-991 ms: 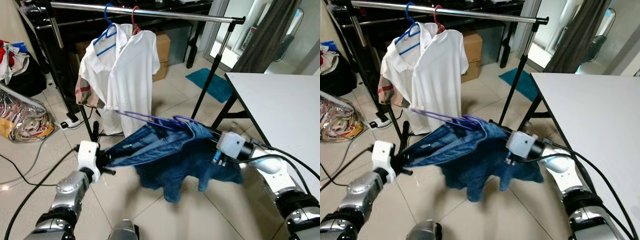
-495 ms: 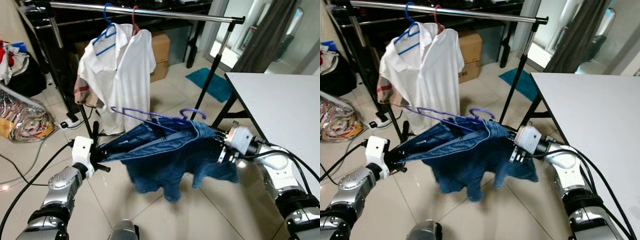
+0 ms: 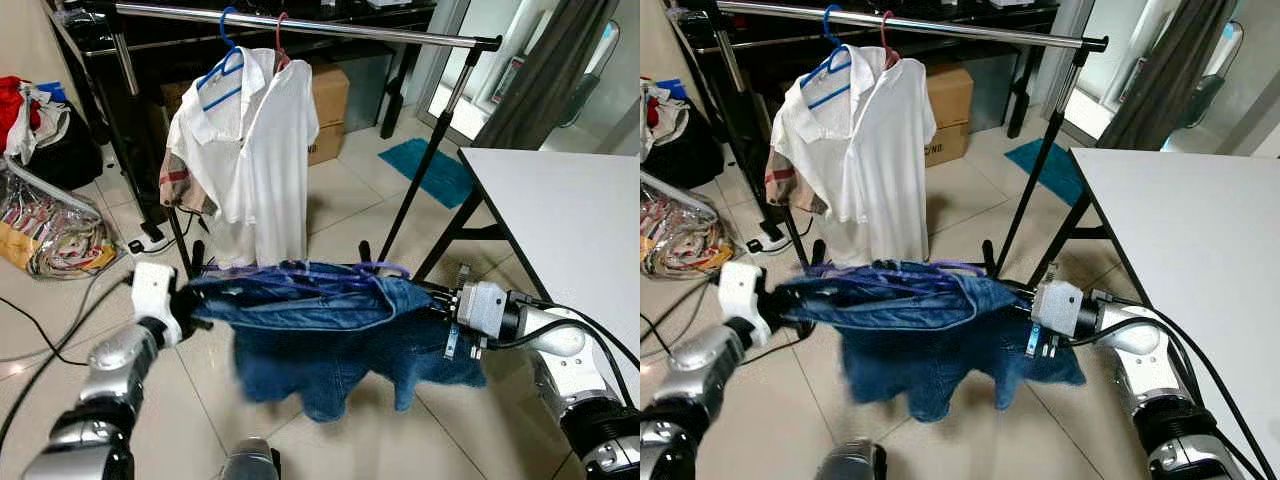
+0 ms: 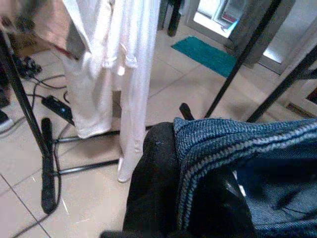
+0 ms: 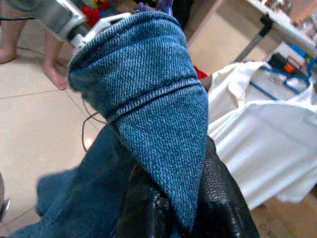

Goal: Hang hanger

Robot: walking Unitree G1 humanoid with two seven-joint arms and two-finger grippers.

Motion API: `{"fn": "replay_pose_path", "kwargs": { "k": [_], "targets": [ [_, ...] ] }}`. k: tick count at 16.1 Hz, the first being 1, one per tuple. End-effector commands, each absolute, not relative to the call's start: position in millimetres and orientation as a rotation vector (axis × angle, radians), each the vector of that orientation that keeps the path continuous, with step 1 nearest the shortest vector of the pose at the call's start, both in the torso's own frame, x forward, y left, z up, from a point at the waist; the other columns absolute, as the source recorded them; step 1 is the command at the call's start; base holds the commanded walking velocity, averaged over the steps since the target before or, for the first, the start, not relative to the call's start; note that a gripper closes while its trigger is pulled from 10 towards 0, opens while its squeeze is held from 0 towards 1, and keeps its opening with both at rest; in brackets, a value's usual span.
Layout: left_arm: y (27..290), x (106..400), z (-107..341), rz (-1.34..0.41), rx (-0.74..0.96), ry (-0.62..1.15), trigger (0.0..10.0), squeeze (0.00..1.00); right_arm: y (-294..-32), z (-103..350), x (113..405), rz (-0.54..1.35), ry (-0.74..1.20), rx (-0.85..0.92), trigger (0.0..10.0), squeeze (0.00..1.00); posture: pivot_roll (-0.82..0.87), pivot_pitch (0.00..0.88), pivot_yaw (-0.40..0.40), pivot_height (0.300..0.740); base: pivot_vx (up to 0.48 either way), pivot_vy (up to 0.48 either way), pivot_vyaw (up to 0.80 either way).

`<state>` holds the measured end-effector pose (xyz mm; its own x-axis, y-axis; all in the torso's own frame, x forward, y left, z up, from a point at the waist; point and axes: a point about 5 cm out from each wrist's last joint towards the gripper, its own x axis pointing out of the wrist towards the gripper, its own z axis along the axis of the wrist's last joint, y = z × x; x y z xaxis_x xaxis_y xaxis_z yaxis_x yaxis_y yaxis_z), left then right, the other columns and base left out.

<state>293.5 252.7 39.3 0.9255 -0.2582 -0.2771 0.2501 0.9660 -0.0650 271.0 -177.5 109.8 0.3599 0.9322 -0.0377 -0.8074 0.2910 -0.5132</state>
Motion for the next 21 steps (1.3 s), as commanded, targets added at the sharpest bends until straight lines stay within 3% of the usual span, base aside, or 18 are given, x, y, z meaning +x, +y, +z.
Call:
{"fn": "replay_pose_path", "kwargs": {
  "k": [1,4,7,17,21],
  "targets": [
    [257,296,43,-0.238,-0.041,0.283,0.0,0.00,-179,121,273,1.175,-0.347,-0.519,10.0,0.00,0.29,0.008,-0.050,0.740,0.000,0.000,0.00],
    [263,294,42,-0.217,-0.039,0.299,0.0,0.00,-176,127,274,1.174,-0.386,-0.511,10.0,0.00,0.29,0.008,-0.046,0.740,0.000,0.000,0.00],
    [265,296,46,-0.214,-0.040,0.284,0.0,0.00,-174,117,270,1.222,-0.352,-0.642,10.0,0.00,0.29,0.010,-0.050,0.740,0.000,0.000,0.00],
    [248,308,61,-0.304,-0.013,0.200,0.0,0.00,-171,107,277,1.173,-0.314,-0.781,10.0,0.00,0.29,0.007,-0.048,0.740,0.000,0.000,0.00],
    [245,307,62,-0.323,-0.011,0.192,0.0,0.00,-174,102,287,1.103,-0.252,-0.921,10.0,0.00,0.29,0.008,-0.050,0.740,0.000,0.000,0.00]
  ]
}}
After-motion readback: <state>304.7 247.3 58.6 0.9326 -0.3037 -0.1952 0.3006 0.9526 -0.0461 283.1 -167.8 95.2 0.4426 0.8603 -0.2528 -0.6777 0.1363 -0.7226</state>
